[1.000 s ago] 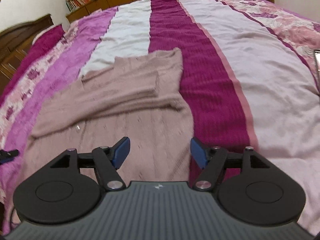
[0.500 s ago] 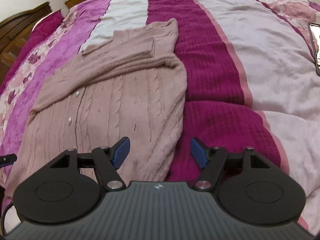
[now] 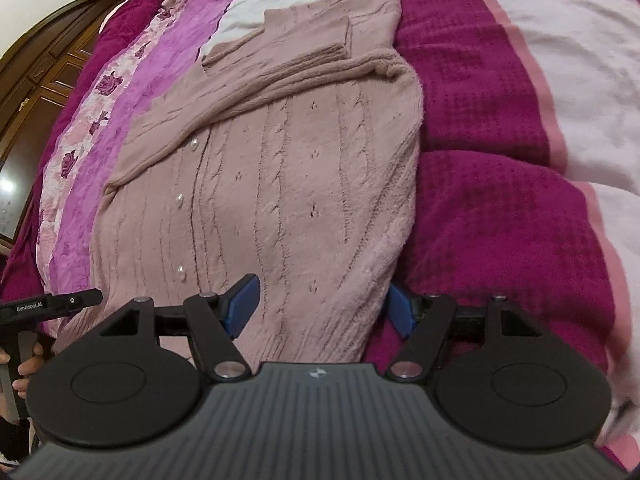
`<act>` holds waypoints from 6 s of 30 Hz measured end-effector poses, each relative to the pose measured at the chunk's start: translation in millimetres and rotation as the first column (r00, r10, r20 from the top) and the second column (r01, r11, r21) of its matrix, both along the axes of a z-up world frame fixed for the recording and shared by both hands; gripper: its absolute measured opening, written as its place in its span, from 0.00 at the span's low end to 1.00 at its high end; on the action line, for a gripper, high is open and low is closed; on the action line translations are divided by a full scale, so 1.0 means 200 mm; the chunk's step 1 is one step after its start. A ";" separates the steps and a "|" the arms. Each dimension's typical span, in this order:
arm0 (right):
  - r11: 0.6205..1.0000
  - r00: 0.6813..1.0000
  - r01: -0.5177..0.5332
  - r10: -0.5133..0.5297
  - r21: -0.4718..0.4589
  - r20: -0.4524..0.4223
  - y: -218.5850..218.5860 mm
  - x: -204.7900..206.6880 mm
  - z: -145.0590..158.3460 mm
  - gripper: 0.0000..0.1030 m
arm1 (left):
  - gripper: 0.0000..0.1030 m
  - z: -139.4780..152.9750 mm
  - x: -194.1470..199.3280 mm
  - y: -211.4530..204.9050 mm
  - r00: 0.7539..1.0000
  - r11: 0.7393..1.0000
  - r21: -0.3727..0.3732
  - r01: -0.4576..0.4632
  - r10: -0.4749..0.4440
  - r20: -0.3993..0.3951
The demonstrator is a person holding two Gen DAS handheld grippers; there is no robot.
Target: Fold small clothes
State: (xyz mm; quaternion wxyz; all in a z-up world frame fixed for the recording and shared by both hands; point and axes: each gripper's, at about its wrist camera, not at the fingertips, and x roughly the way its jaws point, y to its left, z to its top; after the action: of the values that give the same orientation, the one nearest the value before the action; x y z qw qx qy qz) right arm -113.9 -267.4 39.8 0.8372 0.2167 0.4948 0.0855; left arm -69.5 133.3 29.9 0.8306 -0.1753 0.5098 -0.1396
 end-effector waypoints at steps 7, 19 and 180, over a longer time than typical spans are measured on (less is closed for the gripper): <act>0.996 0.997 -0.083 0.083 -0.039 0.001 0.07 0.06 -0.03 0.72 | 0.57 -0.04 0.05 -0.10 0.997 0.997 0.024 0.075 -0.075 -0.017; 0.989 0.996 -0.080 0.085 -0.126 0.036 0.12 0.05 -0.07 0.49 | 0.57 -0.07 0.06 -0.17 0.996 0.993 0.072 0.088 -0.087 -0.012; 0.925 0.874 0.301 -0.365 0.231 0.322 -0.04 0.49 -0.02 0.58 | 0.45 0.20 0.55 -0.18 0.926 0.952 0.105 -0.288 0.249 0.283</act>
State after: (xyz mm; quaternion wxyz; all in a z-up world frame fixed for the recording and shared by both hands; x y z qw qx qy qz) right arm -16.0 -275.7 35.2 0.8933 0.3517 0.2791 0.0204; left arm 39.5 96.7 70.5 0.9133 -0.1626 0.3733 -0.0093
